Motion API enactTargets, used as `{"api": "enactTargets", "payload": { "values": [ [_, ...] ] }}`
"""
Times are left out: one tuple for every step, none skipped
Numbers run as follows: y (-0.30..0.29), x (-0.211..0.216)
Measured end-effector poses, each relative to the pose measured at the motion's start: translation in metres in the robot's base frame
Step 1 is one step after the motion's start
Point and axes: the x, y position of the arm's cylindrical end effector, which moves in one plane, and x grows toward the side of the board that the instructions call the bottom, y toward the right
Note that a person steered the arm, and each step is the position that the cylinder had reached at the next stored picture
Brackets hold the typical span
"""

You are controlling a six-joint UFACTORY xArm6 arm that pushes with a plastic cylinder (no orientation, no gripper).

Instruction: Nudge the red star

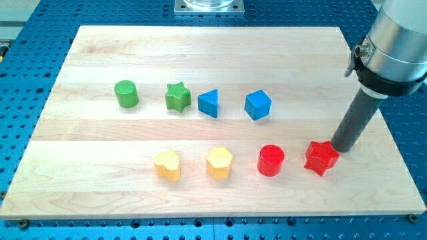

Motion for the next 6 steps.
{"api": "enactTargets", "payload": {
  "values": [
    [-0.0034,0.0],
    [-0.0049,0.0],
    [-0.0049,0.0],
    [-0.0058,0.0014],
    [-0.0059,0.0054],
    [-0.0107,0.0054]
  ]
}}
